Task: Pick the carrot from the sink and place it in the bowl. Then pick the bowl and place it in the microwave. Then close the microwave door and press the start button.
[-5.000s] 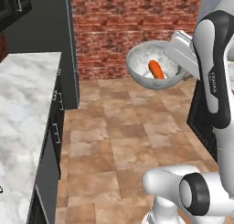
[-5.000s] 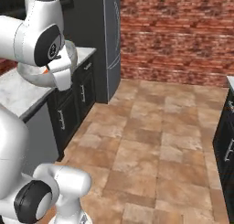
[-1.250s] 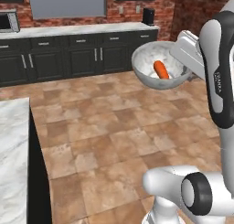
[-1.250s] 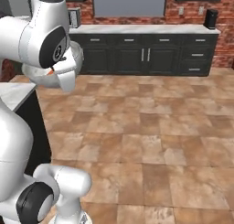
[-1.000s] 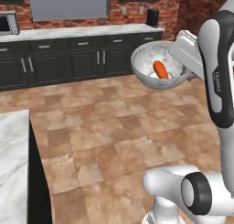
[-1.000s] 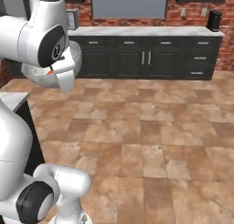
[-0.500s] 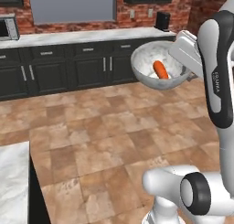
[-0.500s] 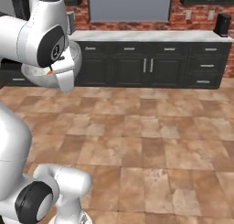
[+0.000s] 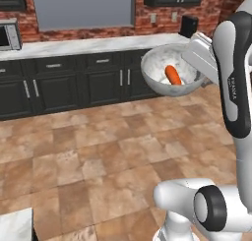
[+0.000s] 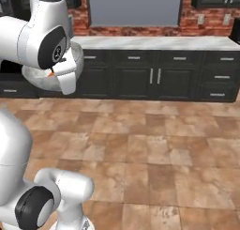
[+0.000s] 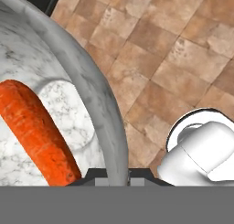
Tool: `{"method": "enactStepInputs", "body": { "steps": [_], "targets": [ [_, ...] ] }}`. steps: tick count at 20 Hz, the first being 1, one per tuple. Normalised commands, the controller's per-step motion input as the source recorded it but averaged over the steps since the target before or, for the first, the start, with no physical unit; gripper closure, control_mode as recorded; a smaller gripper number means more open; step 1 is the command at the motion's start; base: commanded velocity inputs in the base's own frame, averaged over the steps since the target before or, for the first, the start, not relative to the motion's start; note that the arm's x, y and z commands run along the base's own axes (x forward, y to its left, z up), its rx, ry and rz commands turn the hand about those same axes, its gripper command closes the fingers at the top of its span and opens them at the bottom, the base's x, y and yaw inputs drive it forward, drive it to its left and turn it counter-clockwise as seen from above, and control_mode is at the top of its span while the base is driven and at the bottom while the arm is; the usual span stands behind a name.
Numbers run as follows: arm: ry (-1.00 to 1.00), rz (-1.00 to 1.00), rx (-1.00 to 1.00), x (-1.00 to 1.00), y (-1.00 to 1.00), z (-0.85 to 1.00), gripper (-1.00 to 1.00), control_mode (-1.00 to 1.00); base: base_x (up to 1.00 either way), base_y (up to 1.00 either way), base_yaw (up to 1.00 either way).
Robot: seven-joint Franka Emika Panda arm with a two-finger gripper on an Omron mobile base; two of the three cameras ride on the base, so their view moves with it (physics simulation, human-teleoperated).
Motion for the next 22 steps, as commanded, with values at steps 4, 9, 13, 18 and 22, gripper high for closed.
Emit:
{"method": "enactStepInputs", "body": {
  "steps": [4,9,13,18,22],
  "targets": [
    [0.0,0.0,0.0,0.0,0.0,0.0,1.0,1.0,1.0,0.34,0.01],
    [0.0,0.0,0.0,0.0,0.0,0.0,1.0,1.0,1.0,0.57,0.0],
    [0.0,0.0,0.0,0.0,0.0,0.0,1.0,1.0,1.0,0.94,0.0],
    [0.0,0.0,0.0,0.0,0.0,0.0,1.0,1.0,1.0,1.0,-0.02],
    [0.0,0.0,0.0,0.0,0.0,0.0,1.0,1.0,1.0,1.0,-0.02]
  ]
}}
